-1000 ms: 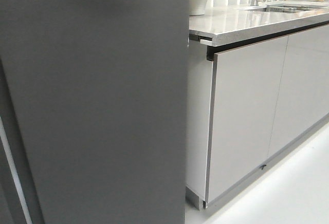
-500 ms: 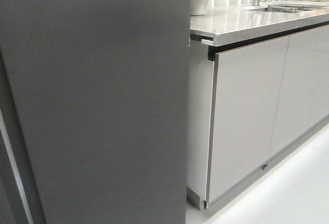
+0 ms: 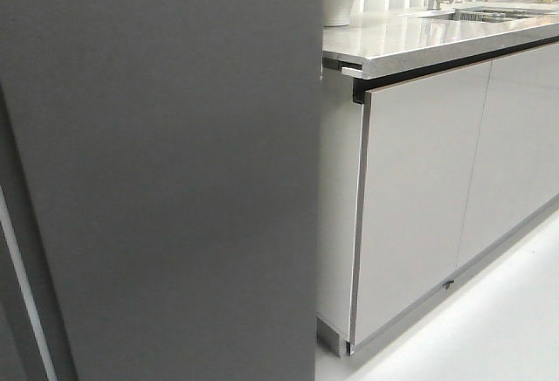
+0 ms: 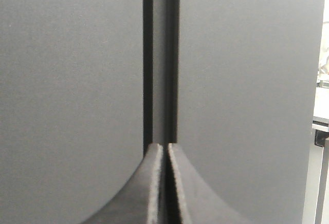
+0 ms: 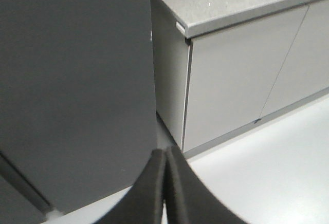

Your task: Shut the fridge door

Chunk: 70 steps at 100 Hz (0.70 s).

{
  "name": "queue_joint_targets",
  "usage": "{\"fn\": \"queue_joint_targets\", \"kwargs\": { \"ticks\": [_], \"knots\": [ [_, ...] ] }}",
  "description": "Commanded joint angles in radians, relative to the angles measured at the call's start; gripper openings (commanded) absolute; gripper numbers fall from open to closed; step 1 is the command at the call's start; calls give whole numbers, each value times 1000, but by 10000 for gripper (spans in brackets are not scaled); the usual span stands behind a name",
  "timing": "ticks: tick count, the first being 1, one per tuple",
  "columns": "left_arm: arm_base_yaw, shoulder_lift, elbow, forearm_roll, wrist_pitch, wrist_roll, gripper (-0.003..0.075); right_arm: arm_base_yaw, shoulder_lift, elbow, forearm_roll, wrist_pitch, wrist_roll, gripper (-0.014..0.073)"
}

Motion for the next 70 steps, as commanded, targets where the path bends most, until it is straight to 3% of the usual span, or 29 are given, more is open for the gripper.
{"fn": "queue_joint_targets", "kwargs": {
  "ticks": [1,25,51,70],
  "knots": [
    [1,-11,35,-4,-73,-2,-20,-5,-130,103,12,-80,72,-46],
    [1,-11,35,-4,-73,-2,-20,-5,-359,336,-8,-40,102,-46],
    [1,-11,35,-4,-73,-2,-20,-5,-425,520,-45,-290,102,-46],
    [1,-11,35,-4,-73,-2,-20,-89,-578,741,-29,-517,102,-46]
  ]
}}
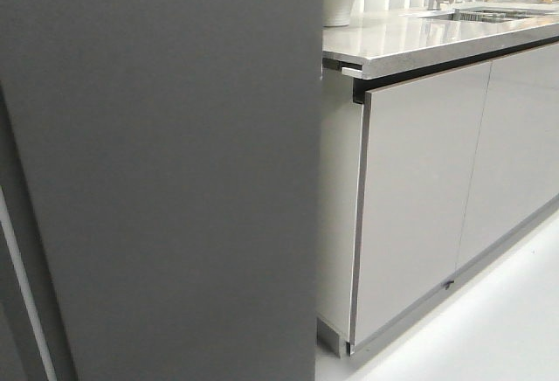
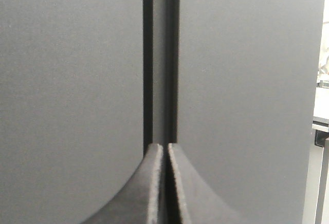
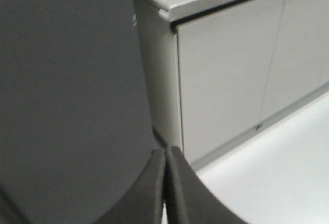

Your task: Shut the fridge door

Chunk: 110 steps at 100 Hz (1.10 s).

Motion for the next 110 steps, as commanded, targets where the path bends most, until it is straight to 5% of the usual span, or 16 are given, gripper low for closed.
{"fn": "queue_joint_targets", "kwargs": {
  "ticks": [1,38,110],
  "knots": [
    [1,-11,35,-4,-73,-2,-20,-50,-71,72,1,-204,-1,-46],
    [1,-11,35,-4,-73,-2,-20,-143,-282,389,74,-363,-1,-46],
    [1,-11,35,-4,-73,-2,-20,-143,-280,386,52,-343,-3,-46]
  ]
}}
